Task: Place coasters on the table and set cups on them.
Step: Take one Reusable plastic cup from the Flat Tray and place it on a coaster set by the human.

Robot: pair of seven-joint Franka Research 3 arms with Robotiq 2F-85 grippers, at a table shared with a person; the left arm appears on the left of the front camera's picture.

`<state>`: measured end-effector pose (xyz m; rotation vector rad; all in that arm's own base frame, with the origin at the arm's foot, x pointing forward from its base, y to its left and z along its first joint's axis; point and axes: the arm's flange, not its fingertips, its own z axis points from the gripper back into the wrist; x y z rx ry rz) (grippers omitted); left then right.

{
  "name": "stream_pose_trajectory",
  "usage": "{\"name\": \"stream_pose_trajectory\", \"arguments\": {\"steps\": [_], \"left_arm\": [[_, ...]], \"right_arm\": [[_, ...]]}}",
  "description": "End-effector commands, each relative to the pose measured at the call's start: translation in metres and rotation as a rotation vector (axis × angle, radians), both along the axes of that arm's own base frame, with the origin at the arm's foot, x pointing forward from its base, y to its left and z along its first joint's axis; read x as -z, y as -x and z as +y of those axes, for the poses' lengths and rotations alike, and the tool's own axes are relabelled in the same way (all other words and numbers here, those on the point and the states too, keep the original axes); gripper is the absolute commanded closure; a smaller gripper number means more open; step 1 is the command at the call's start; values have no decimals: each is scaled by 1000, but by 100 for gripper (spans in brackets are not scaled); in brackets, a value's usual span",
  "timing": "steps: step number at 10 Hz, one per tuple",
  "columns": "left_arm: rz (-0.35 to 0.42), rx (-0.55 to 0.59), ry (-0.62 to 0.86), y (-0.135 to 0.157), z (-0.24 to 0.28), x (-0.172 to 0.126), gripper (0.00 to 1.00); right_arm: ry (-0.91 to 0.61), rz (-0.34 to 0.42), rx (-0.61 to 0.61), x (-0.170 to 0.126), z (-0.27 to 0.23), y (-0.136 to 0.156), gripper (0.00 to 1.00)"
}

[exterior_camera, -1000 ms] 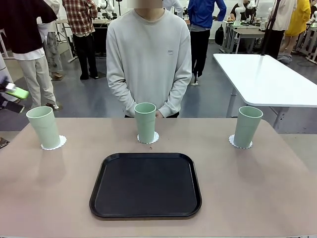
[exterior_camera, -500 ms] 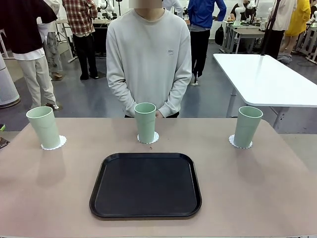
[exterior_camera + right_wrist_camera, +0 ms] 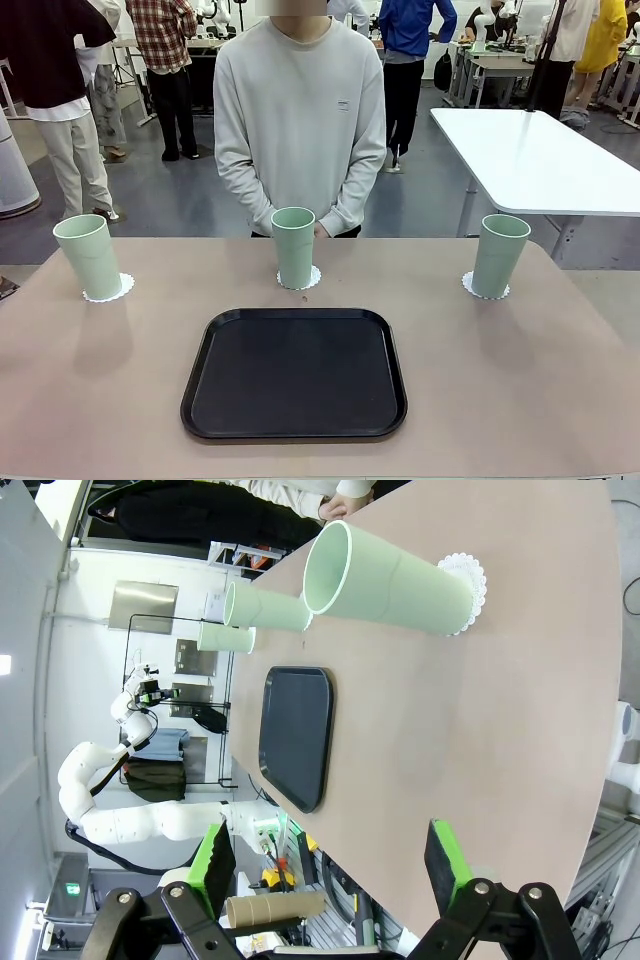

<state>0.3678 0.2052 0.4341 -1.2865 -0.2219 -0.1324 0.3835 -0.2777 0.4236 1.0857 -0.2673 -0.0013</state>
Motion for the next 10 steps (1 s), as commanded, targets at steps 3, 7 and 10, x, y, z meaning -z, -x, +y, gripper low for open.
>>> {"name": "stream_pose_trajectory", "arguments": {"steps": [3,7,10], "left_arm": [[-78,31,-14,-6,0,-16,0],[-26,8,-14,-3,1,-10,0],[-26,8,-14,-3,1,-10,0]], "right_arm": [[7,10,-12,-1,-1,0,0],[7,10,-12,-1,-1,0,0],[7,10,-12,-1,-1,0,0]]}}
